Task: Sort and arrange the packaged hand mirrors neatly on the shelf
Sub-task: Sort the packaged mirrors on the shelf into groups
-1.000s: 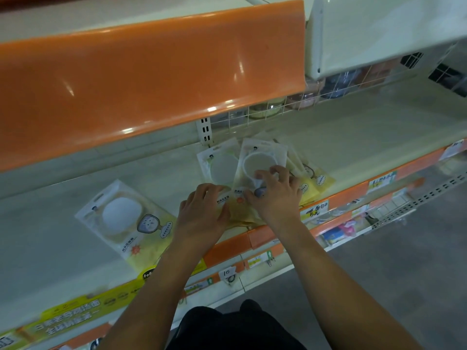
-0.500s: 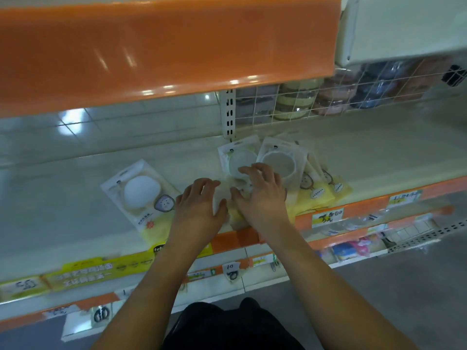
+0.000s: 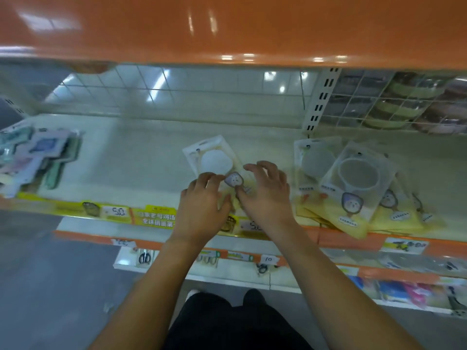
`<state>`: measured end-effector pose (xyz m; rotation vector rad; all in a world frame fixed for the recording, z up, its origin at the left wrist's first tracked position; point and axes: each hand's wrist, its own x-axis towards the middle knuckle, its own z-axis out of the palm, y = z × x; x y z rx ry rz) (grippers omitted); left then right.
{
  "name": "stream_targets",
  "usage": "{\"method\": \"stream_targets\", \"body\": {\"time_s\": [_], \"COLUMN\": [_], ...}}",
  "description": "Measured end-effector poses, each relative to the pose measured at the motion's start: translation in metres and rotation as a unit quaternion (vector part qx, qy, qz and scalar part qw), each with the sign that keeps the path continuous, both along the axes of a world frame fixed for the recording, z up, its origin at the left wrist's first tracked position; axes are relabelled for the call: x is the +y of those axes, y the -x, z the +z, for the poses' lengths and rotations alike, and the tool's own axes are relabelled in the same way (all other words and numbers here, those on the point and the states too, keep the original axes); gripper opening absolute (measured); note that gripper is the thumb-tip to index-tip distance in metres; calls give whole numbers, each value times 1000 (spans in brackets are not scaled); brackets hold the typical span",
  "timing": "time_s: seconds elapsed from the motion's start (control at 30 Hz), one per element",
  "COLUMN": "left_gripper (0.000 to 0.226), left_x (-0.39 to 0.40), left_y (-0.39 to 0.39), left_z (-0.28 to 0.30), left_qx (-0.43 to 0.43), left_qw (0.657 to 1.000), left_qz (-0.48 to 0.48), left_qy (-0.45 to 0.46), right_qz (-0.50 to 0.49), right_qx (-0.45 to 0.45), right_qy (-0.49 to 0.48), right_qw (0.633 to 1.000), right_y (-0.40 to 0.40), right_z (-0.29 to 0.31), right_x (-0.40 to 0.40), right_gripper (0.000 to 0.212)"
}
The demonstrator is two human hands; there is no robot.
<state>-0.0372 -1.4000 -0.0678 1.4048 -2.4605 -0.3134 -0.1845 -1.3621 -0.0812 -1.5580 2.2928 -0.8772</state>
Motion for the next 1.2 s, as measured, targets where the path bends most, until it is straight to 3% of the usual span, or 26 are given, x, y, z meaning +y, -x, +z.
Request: {"method": "stream_targets", "body": {"time_s": [0.13, 0.5, 0.7, 1.2], "left_gripper": [43, 49, 46, 43], "left_x": [-6, -48, -78, -105], "left_y": [-18, -71, -104, -126], "left_z": [-6, -12, -16, -25], "left_qx": [21, 56, 74, 96], "left_qw": [1000, 998, 996, 989], "left_qz": [11, -34, -49, -108], "left_qy": [-3, 8, -16, -31], "right_qz": [12, -28, -35, -98], "right_qx": [5, 15, 38, 65], "right_qy": [-9, -55, -160, -155], "right_qw": [1000, 998, 986, 981], "right_y": [-15, -70, -70, -103], "right_z": [0, 1, 19, 4], "right_x": [-6, -32, -55, -70], "right_gripper": [51, 66, 79, 75]}}
